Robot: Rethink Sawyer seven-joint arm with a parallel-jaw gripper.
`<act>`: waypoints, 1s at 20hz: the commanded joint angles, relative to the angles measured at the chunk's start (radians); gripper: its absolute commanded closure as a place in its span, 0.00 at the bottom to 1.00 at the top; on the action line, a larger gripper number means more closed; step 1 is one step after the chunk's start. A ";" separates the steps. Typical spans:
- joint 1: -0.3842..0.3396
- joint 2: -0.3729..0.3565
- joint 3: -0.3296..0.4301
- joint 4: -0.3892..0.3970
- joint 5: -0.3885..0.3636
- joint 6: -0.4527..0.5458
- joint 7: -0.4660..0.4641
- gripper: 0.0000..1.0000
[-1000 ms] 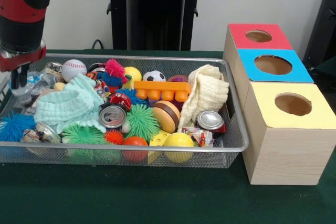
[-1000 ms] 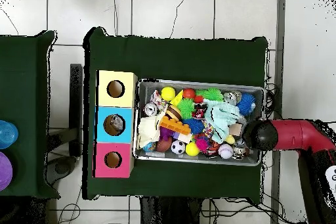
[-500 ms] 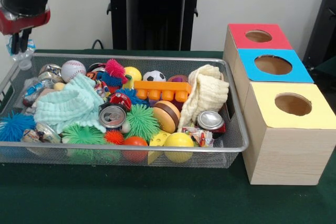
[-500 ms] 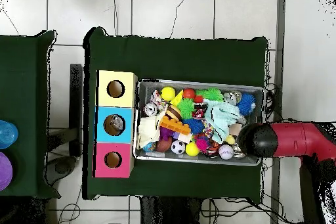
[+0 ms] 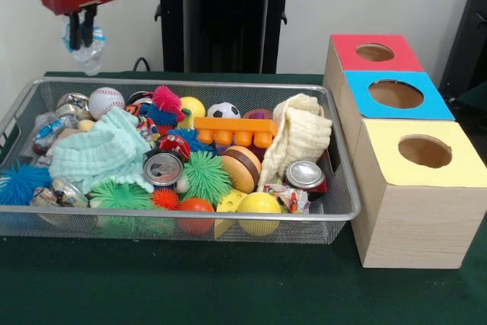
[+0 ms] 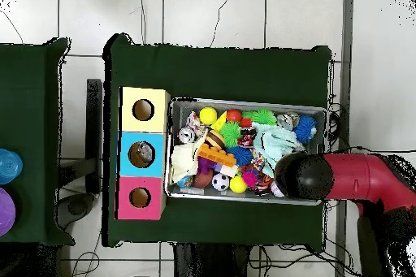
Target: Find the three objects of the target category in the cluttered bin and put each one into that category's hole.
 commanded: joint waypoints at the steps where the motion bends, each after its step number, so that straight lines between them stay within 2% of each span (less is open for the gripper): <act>1: 0.069 -0.048 0.096 0.129 0.122 0.057 0.011 1.00; 7: 0.186 -0.053 0.045 0.120 0.214 0.058 0.166 1.00; 16: 0.342 -0.014 -0.026 0.096 0.332 -0.037 0.320 1.00; 20: 0.419 -0.019 -0.068 0.076 0.372 -0.035 0.378 1.00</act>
